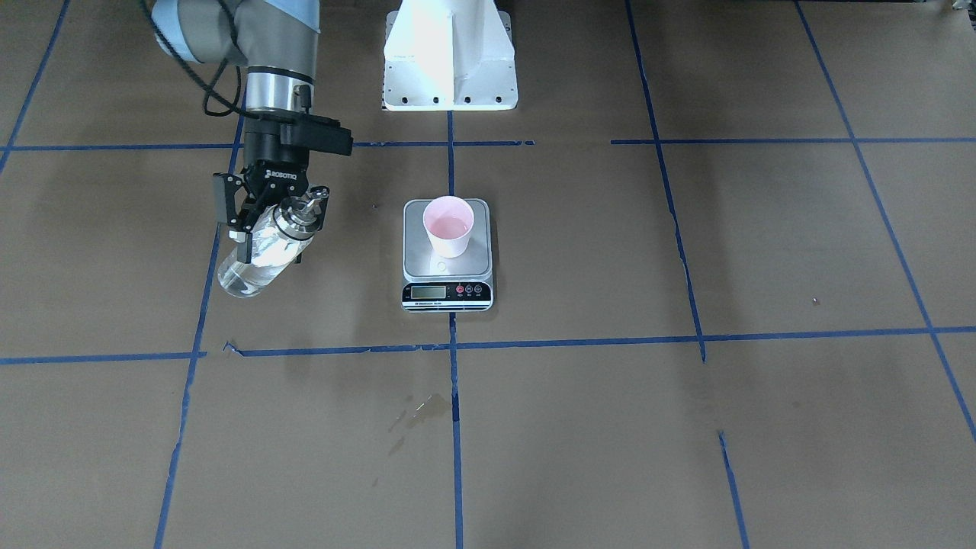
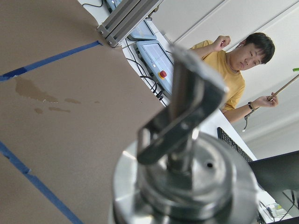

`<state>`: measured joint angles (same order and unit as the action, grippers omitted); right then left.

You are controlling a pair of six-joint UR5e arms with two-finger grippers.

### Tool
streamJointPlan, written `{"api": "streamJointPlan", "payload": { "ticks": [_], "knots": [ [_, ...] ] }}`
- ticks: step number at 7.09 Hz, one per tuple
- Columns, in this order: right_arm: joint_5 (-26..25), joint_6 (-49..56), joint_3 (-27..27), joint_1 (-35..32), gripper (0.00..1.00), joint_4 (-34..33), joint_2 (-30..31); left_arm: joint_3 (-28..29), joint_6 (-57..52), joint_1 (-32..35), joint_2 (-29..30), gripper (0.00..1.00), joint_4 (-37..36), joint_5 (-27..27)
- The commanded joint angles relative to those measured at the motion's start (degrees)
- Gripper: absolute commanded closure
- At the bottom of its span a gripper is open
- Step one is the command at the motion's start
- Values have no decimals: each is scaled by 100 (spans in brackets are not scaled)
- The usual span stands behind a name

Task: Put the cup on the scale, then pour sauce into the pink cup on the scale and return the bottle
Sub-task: 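Tilt the bottle with the right gripper over the pink cup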

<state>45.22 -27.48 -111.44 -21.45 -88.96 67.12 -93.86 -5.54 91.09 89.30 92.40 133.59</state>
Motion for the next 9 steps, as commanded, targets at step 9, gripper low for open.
{"api": "streamJointPlan", "payload": {
  "ticks": [9],
  "knots": [
    [-2964, 1972, 1353, 897, 100, -764, -744, 25, 0, -4, 9, 0, -12, 0]
  ]
}}
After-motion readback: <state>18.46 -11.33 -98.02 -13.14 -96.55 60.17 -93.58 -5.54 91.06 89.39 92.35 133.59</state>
